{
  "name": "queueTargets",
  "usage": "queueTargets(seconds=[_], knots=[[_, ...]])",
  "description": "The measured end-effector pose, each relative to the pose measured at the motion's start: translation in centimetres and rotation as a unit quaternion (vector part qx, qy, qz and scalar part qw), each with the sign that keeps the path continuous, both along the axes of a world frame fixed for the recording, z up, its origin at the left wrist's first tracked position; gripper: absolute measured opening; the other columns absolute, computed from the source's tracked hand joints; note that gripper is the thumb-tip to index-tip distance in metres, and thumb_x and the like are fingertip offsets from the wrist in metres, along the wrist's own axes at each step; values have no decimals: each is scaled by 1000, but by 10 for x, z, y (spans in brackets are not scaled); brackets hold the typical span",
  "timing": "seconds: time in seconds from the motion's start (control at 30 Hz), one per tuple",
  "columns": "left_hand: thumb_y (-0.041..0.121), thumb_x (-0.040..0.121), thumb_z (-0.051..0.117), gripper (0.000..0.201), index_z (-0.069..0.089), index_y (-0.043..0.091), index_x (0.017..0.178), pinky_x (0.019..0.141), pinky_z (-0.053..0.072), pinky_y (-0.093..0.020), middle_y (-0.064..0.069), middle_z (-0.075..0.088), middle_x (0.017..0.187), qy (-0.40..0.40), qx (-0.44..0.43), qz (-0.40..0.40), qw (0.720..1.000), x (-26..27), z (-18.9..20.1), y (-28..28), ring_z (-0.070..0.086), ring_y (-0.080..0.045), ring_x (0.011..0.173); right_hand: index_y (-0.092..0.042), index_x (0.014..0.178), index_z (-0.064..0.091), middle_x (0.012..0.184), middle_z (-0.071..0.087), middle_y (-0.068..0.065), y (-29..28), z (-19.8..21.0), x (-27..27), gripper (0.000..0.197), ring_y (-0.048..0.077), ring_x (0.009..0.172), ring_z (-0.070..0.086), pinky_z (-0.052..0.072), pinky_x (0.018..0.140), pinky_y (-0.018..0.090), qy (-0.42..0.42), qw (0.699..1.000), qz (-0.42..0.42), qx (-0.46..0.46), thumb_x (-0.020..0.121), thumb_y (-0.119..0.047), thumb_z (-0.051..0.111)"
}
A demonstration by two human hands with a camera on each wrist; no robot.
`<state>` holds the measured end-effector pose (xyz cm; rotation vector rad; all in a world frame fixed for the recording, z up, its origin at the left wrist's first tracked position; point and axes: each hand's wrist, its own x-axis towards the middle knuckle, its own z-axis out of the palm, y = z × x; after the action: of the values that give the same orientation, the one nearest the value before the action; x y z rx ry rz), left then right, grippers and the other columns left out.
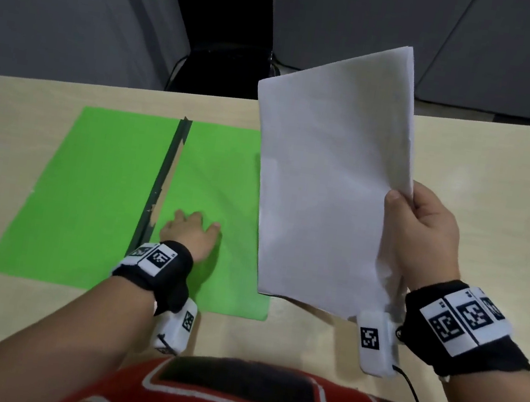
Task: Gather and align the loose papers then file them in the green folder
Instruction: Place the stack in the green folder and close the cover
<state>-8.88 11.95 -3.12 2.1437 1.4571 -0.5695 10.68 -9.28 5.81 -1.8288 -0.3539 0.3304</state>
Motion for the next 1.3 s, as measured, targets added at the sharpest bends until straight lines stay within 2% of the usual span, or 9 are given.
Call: queueTargets(seconds=[0.1, 0.23, 0.33, 0.43, 0.53, 0.63, 0.77, 1.0, 1.3], knots=[[51, 97, 29, 62, 26, 17, 148, 117, 24, -48, -15, 15, 159, -49, -34, -13, 998, 15, 4, -20, 25, -37, 143, -23, 79, 63, 62, 47, -7, -4, 6, 7, 20, 4, 57, 39, 35, 52, 18, -62, 998, -4, -6, 90, -13, 50], [42, 99, 35, 52, 36, 15, 143, 112, 31, -40, -12, 36, 152, -136, -79, -17, 987, 30, 17, -32, 38, -29, 137, -25, 85, 62, 65, 49, -7, -8, 15, 14, 20, 3, 60, 39, 35, 54, 14, -124, 992, -8, 4, 92, -12, 48], [38, 97, 42, 46, 44, 16, 137, 108, 35, -41, -14, 40, 147, -185, -11, 18, 982, 29, 23, -24, 44, -31, 131, -24, 97, 66, 70, 55, -10, -9, 19, 18, 23, -3, 61, 45, 37, 57, 8, -107, 993, 2, 45, 93, -9, 49], [38, 94, 47, 51, 39, 16, 140, 111, 34, -50, -19, 33, 150, -128, 91, 103, 982, 13, 19, -4, 38, -39, 134, -24, 90, 65, 64, 55, -16, -11, 14, 22, 20, -6, 58, 45, 37, 54, 8, -73, 996, 27, 36, 93, -9, 51], [41, 96, 43, 56, 41, -1, 134, 104, 41, -50, -26, 44, 140, -55, 52, 130, 989, -2, 7, 5, 47, -41, 124, -21, 76, 62, 52, 53, -18, -13, 2, 23, 23, -3, 50, 44, 37, 46, 10, 7, 999, 39, 35, 93, -10, 51], [40, 98, 35, 50, 51, -2, 121, 97, 44, -45, -25, 52, 125, -90, 29, 83, 992, 6, 8, -14, 54, -40, 115, -19, 74, 62, 48, 51, -17, -17, -13, 25, 23, 0, 45, 42, 36, 44, 13, 70, 997, 41, 14, 93, -11, 50], [45, 100, 22, 58, 42, 6, 139, 116, 23, -40, -20, 28, 154, -98, -44, -17, 994, 34, 16, -53, 29, -33, 142, -18, 85, 67, 61, 57, -5, -22, -43, 36, 18, 17, 58, 49, 42, 57, 28, 114, 991, 49, -57, 88, -21, 50], [46, 100, 21, 56, 53, 10, 127, 118, 16, -37, -14, 14, 160, -91, -103, -110, 984, 45, 11, -85, 14, -28, 148, 0, 82, 55, 73, 59, 21, -31, -76, 49, 21, 36, 69, 52, 47, 66, 39, 43, 973, 24, -225, 86, -19, 45], [43, 101, 25, 52, 58, 6, 116, 115, 19, -32, -13, 16, 160, -82, -109, -135, 981, 43, 18, -81, 16, -23, 148, -5, 89, 59, 81, 60, 14, -26, -91, 57, 20, 34, 79, 54, 40, 68, 32, 56, 960, 13, -274, 90, -15, 42]])
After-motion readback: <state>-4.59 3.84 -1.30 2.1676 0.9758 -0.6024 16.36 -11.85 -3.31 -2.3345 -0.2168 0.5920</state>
